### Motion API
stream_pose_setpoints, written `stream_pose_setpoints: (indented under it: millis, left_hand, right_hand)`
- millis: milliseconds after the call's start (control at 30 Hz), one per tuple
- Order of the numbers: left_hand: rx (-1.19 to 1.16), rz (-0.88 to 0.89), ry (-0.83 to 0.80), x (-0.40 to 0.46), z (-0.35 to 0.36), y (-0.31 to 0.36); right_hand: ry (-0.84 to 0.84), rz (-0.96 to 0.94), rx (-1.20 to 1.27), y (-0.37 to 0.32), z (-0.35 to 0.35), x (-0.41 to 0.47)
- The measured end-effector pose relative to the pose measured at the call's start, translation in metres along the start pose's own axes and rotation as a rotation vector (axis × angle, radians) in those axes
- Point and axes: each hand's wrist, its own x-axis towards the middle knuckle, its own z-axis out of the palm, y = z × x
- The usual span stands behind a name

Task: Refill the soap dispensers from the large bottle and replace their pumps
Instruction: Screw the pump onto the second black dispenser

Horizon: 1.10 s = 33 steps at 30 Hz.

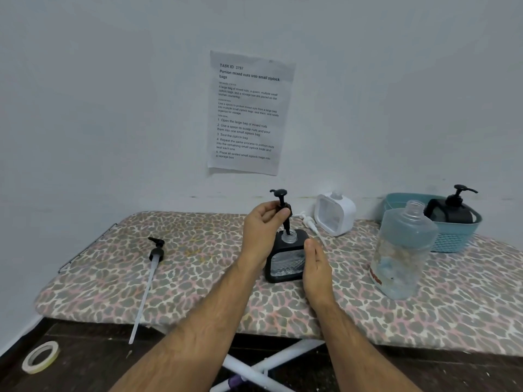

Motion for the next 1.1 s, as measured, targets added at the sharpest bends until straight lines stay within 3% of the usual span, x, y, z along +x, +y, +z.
stream_pose_setpoints:
  millis: [767, 867, 1000, 1100]
  left_hand:
    - [0.400, 0.079, -0.079, -0.008, -0.013, -0.033]
    - [0.488, 0.113, -0.166, -0.007, -0.016, -0.027]
    - [0.568, 0.012, -0.348, -0.002, -0.019, -0.014]
    - [0.653, -0.039, -0.383, 0.000, -0.015, -0.004]
  right_hand:
    - [-0.039, 0.022, 0.038, 0.011, 0.000, 0.007]
    - [-0.047, 0.027, 0.035, 0.010, -0.001, 0.007]
    - [-0.060, 0.037, 0.020, 0.009, -0.003, 0.008]
    - [-0.067, 0.034, 0.015, 0.009, -0.001, 0.008]
